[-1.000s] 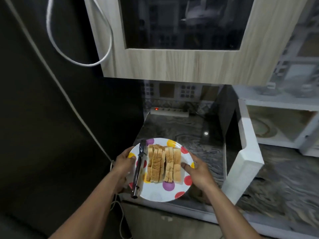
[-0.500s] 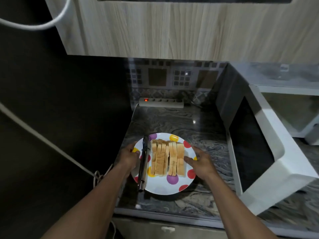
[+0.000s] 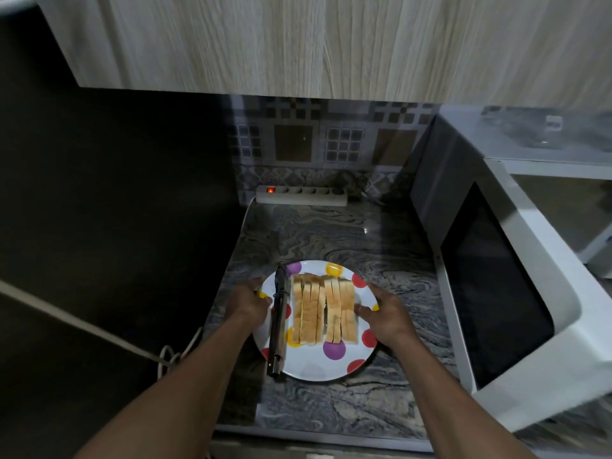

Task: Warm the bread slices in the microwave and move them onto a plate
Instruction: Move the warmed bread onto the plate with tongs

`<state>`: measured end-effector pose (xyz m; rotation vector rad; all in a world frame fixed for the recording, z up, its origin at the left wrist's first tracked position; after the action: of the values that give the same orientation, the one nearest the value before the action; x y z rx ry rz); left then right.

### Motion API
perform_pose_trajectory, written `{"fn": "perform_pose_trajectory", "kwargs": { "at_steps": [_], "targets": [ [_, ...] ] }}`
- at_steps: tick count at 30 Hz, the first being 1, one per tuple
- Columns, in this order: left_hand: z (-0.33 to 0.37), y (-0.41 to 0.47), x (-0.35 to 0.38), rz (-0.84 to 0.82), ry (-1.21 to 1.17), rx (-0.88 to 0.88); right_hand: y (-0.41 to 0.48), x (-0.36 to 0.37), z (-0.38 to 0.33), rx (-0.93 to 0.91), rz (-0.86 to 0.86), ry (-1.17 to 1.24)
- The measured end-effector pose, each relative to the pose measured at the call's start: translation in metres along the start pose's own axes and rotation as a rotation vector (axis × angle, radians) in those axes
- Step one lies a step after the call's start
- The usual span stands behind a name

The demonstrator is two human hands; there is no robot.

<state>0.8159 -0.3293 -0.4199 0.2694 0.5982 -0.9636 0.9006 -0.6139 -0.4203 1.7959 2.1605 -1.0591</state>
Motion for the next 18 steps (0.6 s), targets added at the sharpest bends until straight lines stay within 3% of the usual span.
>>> {"fn": "perform_pose_trajectory", "kwargs": {
  "at_steps": [4,13,18],
  "targets": [
    [-0.005,0.006,0.01,-0.015,0.022,0.004,0.016,0.002,0.008,-0.008,0.032,-0.063],
    [-0.004,0.012,0.014,-0.033,0.316,0.139,0.015,0.0,0.005,0.048,0.073,-0.219],
    [-0.005,0.013,0.016,-0.033,0.316,0.167,0.004,-0.003,-0.008,0.047,0.124,-0.377]
  ]
}}
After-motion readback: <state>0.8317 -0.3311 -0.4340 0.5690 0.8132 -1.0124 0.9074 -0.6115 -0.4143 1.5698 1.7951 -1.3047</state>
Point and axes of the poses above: each hand's wrist, its own y-axis towards the middle knuckle, its own x-axis out of the palm, z = x × y, the point moved 6 cm from there along y, towards the middle knuckle, and after that the axes turned 15 degrees about x, right-handed, at the moved point
